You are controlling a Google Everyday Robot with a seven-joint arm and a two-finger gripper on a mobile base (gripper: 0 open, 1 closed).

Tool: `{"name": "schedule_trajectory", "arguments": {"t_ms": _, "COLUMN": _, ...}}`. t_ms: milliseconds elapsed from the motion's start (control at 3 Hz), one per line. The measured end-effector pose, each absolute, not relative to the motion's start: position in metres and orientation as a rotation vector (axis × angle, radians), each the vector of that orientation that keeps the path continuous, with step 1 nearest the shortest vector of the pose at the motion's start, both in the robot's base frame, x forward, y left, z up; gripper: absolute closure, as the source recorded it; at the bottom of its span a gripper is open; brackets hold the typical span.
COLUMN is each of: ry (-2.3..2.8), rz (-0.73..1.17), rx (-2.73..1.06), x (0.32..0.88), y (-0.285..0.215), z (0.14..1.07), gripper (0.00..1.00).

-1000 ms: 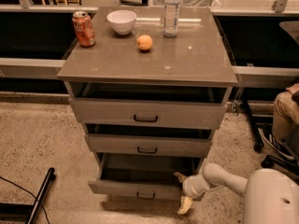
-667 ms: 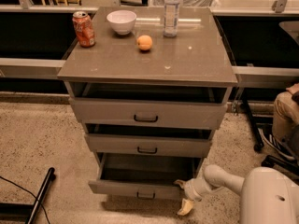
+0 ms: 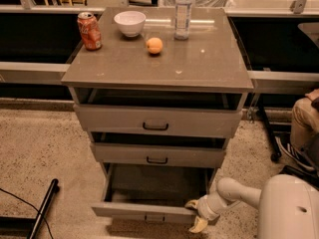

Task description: Open bottom drawer

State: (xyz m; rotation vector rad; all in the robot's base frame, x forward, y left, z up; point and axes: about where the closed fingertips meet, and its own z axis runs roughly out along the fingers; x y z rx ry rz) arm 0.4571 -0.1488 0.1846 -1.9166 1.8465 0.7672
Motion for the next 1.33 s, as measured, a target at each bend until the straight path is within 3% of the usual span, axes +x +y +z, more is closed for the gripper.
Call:
{"name": "schedule_trajectory", "arguments": {"t_ms": 667, "ry": 1.762, "rz": 0.815, "rx": -1.942, "x": 0.453, "y": -0.147, "z": 0.207, "gripper": 0.3}}
{"name": "schedule_trajectory", "arguments": {"t_ms": 1000, "ry": 1.696, "rz": 0.752, "rx": -1.961, "x": 0.482, "y": -0.147, "z": 0.229, "gripper": 0.32}}
{"name": "schedule_trajectory", "arguments": {"t_ms": 1333, "ry": 1.706, "rz": 0.706, "rx": -1.934, "x": 0.515, "y": -0.151, "z": 0.222, "gripper": 0.54}}
